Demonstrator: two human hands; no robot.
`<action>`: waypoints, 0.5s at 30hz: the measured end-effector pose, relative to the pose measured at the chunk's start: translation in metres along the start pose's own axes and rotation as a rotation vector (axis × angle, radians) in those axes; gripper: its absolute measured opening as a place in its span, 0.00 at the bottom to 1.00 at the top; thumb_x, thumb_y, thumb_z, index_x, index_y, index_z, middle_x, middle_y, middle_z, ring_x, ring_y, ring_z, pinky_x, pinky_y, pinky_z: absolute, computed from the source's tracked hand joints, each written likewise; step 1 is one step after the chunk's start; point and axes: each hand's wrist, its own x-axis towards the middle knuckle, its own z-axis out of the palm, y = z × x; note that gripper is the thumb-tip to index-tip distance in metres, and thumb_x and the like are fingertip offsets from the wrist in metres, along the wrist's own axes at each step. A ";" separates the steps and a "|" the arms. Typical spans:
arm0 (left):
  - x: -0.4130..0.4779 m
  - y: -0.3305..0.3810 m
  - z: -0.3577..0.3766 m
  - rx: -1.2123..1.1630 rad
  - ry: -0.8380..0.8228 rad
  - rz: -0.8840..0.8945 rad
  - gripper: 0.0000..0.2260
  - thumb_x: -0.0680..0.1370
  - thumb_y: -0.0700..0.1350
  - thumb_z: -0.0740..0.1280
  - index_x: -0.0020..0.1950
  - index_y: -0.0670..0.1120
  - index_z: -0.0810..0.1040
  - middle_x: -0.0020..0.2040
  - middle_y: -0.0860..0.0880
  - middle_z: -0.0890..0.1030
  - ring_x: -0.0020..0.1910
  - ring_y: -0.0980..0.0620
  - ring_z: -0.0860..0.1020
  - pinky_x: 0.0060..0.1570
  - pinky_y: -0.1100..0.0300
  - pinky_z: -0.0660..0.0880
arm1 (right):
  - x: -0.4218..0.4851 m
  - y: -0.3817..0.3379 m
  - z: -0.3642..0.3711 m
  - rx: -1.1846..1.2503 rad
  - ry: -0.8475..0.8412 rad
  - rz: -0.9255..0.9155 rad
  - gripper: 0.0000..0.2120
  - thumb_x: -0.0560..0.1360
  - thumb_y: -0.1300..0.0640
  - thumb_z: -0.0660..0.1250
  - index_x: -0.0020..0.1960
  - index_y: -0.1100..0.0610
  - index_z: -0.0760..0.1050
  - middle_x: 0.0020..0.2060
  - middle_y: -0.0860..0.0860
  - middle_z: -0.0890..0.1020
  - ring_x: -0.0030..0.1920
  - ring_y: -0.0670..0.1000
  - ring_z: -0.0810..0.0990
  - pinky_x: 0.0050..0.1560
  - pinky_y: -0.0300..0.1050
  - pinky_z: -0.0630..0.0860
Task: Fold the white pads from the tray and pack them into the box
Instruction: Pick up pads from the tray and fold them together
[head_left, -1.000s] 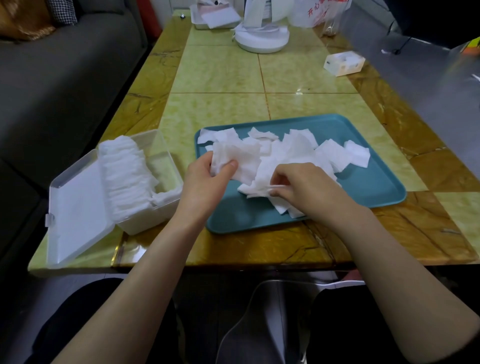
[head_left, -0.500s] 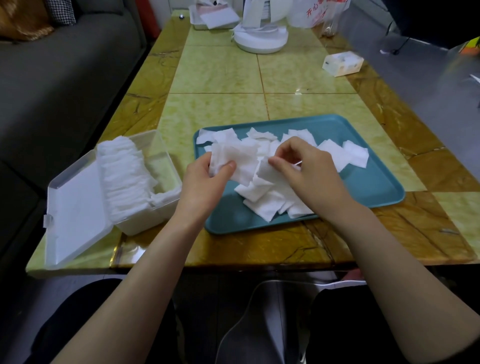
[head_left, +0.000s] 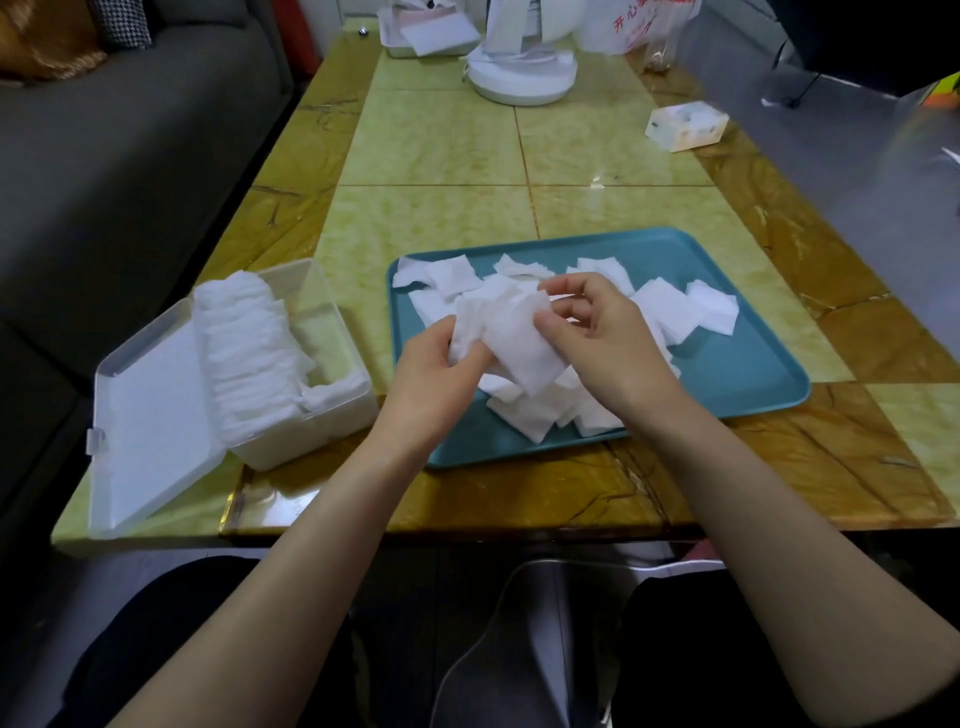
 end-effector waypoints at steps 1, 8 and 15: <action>0.000 0.000 -0.001 -0.010 0.002 -0.004 0.04 0.78 0.47 0.65 0.47 0.54 0.79 0.47 0.51 0.84 0.51 0.50 0.81 0.55 0.48 0.77 | 0.000 0.000 -0.001 -0.035 0.006 -0.043 0.06 0.77 0.59 0.64 0.52 0.51 0.72 0.45 0.46 0.79 0.44 0.42 0.78 0.46 0.33 0.74; -0.001 0.001 -0.001 -0.001 -0.113 -0.012 0.12 0.79 0.36 0.60 0.49 0.52 0.78 0.51 0.45 0.83 0.54 0.45 0.80 0.55 0.51 0.77 | 0.000 -0.004 -0.002 -0.071 -0.125 -0.167 0.08 0.75 0.62 0.67 0.42 0.49 0.75 0.39 0.44 0.79 0.42 0.42 0.78 0.44 0.33 0.73; 0.001 0.008 -0.001 -0.219 -0.147 -0.119 0.09 0.77 0.45 0.59 0.41 0.48 0.78 0.37 0.54 0.82 0.42 0.53 0.78 0.45 0.57 0.77 | -0.003 0.000 0.000 -0.217 -0.034 -0.280 0.04 0.73 0.60 0.69 0.42 0.53 0.76 0.36 0.42 0.78 0.38 0.39 0.75 0.41 0.29 0.70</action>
